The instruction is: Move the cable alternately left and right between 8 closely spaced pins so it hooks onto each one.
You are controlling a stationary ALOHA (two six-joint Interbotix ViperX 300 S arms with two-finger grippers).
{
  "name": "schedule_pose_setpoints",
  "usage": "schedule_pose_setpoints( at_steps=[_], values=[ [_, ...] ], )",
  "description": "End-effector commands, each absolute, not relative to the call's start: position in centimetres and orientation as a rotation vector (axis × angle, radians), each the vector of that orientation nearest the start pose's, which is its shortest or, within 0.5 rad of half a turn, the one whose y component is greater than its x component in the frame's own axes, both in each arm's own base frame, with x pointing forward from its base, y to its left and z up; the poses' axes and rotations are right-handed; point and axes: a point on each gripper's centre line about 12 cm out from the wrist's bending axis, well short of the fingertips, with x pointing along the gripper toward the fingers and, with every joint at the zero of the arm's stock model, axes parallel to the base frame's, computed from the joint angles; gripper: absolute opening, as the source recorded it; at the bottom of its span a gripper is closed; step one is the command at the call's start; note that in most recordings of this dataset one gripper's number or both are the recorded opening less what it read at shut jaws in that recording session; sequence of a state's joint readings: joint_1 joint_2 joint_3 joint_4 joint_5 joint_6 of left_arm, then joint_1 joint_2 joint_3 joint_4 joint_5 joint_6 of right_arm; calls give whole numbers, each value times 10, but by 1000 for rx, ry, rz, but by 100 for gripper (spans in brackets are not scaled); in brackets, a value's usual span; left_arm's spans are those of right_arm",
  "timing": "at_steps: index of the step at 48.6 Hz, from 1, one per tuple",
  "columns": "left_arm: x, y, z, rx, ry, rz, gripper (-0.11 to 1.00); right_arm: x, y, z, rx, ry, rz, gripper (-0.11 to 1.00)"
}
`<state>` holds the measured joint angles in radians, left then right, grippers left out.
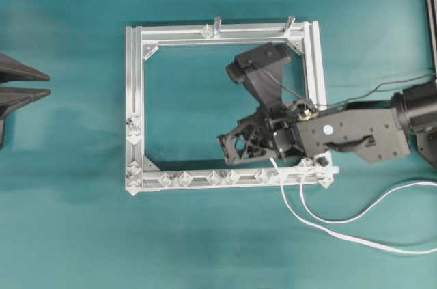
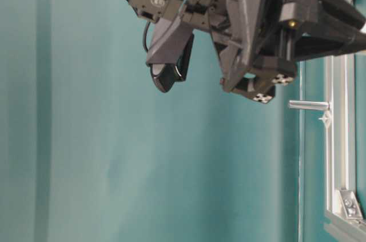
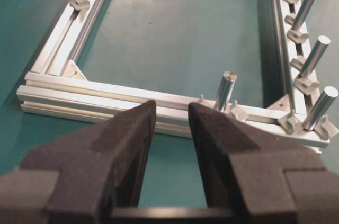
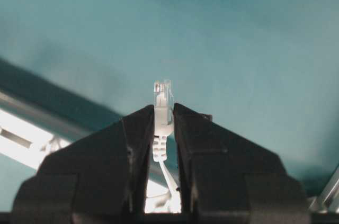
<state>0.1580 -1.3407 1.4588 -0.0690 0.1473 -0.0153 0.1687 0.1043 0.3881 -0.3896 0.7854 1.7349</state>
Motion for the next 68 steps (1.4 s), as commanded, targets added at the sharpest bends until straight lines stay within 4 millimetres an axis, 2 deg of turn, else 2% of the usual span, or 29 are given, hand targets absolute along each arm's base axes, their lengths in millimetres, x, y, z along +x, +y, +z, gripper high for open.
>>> schedule_pose_setpoints(
  at_steps=[1,19,33,45,68],
  values=[
    [134,21,191,-111,251,162,37,396,43,182,1019,866,-875,15],
    [134,21,191,-111,251,162,37,393,73,186,1062,871,-878,15],
    [134,21,191,-110,253,163,37,395,94,182,1097,871,-878,15],
    [134,21,191,-111,251,162,36,401,101,180,1097,875,-872,15],
    [134,21,191,-110,251,162,37,400,101,183,1086,879,-895,15]
  ],
)
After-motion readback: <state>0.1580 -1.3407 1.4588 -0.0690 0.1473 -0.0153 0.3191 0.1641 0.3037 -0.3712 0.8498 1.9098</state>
